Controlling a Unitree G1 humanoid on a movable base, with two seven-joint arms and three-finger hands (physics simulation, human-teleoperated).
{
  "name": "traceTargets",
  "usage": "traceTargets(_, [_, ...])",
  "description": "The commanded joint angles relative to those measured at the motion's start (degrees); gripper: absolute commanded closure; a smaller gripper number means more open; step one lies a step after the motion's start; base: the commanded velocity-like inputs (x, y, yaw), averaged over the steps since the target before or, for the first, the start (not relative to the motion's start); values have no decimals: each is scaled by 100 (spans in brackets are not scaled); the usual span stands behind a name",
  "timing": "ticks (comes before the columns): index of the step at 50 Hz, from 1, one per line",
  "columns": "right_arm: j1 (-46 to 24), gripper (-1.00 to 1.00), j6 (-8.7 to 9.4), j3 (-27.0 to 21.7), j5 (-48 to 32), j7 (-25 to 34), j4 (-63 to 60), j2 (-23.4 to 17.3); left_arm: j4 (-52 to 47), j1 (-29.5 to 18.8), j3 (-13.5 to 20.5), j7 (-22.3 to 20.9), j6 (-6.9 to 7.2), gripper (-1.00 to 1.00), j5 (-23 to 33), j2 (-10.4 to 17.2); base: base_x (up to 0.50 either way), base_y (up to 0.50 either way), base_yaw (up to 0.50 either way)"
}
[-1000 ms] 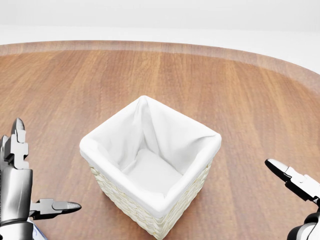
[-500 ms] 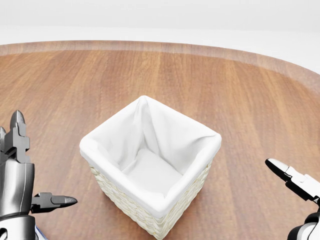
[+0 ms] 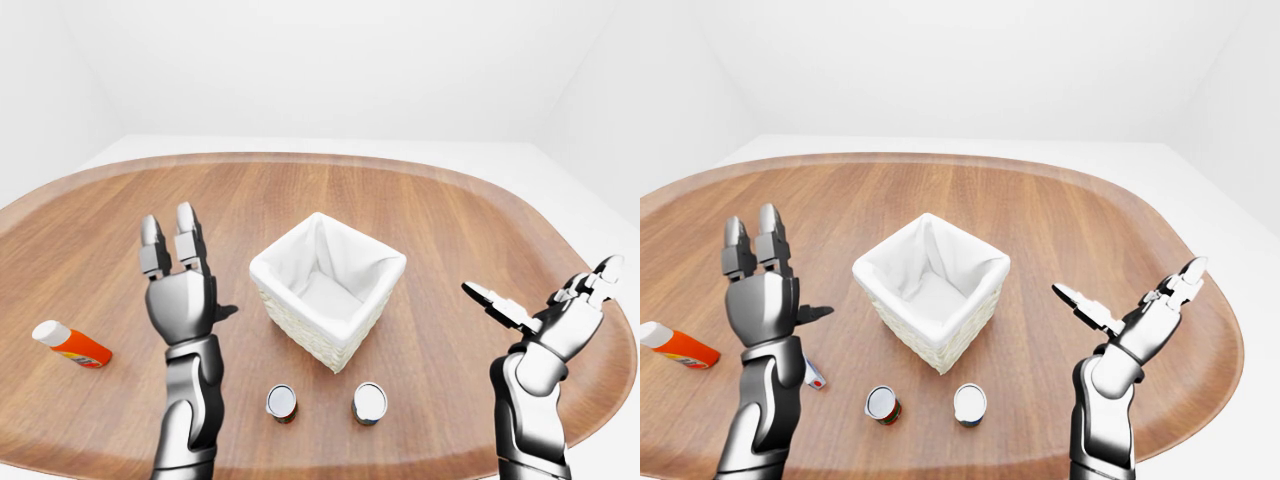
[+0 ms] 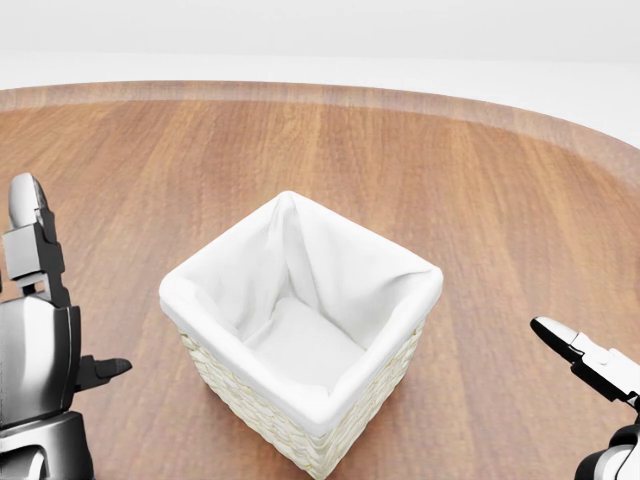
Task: Pick up the alphabet soup and the cream cheese box, and put them in the basket.
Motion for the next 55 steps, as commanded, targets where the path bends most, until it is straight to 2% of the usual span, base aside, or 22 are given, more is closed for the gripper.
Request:
traceTargets(1, [1,-100,-32,2,-3,0,28,-4,454,-24,-126,486,0,-100,472,37,0,0,0])
traceTargets(5, [-10,-100,-86,-6,3,0,91,-9,508,-51,-137,492,0,-100,628,47,0,0,0])
traceTargets(9, [11,-100,-8,0,1,0,-5,-2,688,-78,-194,559,0,-100,940,82,0,0,0])
traceTargets(13, [9,-100,-34,-2,-7,0,19,3,845,-116,-177,604,0,-100,1018,97,0,0,0])
traceTargets(18, [32,-100,-7,-2,-16,0,-33,12,1167,-202,-141,631,0,-100,923,134,0,0,0])
traceTargets(54, [40,-100,2,10,-74,0,-50,24,1232,-193,-167,631,0,-100,883,169,0,0,0])
traceTargets(55, [68,-100,-59,13,-44,0,-103,37,1305,-185,-167,631,0,-100,856,178,0,0,0])
